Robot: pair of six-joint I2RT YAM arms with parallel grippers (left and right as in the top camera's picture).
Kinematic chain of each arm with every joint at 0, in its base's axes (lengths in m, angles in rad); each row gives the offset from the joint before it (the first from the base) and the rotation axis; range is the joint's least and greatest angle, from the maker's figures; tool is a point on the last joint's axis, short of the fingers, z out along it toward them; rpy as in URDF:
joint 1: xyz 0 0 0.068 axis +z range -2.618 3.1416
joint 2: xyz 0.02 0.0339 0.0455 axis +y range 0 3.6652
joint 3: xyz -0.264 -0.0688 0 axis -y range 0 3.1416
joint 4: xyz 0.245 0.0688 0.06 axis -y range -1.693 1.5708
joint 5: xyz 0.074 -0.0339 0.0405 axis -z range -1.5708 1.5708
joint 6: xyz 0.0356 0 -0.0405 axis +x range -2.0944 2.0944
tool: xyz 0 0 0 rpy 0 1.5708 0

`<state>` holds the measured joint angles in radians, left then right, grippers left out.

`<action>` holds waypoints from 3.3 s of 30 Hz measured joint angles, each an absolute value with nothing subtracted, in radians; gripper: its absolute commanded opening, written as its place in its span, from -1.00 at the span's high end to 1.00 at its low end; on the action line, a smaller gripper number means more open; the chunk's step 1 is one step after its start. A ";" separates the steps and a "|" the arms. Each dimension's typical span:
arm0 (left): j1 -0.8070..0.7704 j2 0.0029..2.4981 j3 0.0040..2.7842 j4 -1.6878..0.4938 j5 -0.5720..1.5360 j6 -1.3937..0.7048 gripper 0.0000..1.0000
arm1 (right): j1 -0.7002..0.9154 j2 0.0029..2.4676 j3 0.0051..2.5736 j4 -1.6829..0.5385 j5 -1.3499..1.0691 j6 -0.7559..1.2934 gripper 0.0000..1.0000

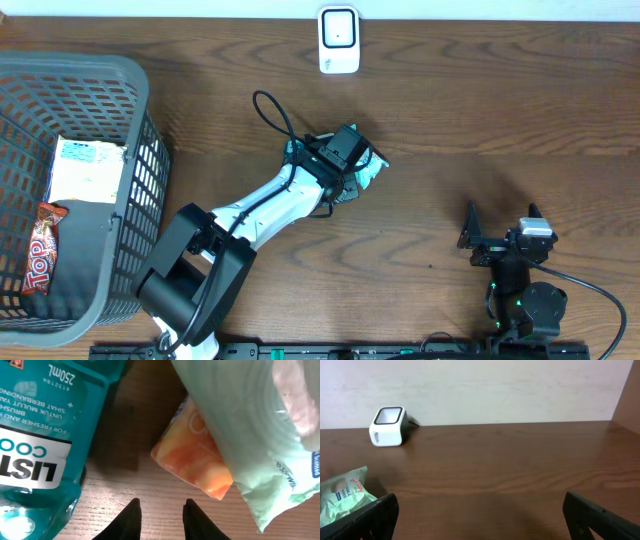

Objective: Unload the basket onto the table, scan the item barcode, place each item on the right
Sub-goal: 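Place the wet-wipe pack on the table over the Kleenex pack, then grasp the white printed bag in the basket with left gripper, then carry the white bag out and drop it beside the mouthwash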

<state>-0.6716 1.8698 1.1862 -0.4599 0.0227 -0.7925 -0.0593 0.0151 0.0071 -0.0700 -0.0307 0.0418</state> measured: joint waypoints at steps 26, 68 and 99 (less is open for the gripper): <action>0.084 1.327 1.524 -0.736 -0.172 -0.579 -0.96 | -0.059 0.015 0.007 -0.070 -0.031 0.042 -0.98; 0.456 2.052 1.495 -0.844 -0.048 -0.961 0.85 | -0.059 0.015 0.007 -0.070 -0.031 0.042 -0.99; 0.463 1.150 1.429 -0.619 0.001 -0.712 0.86 | -0.059 0.015 0.007 -0.070 -0.030 0.042 -0.98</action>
<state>0.4625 1.1496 1.4288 -0.6189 0.0010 -0.7116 -0.0593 0.0151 0.0071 -0.0700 -0.0303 0.0418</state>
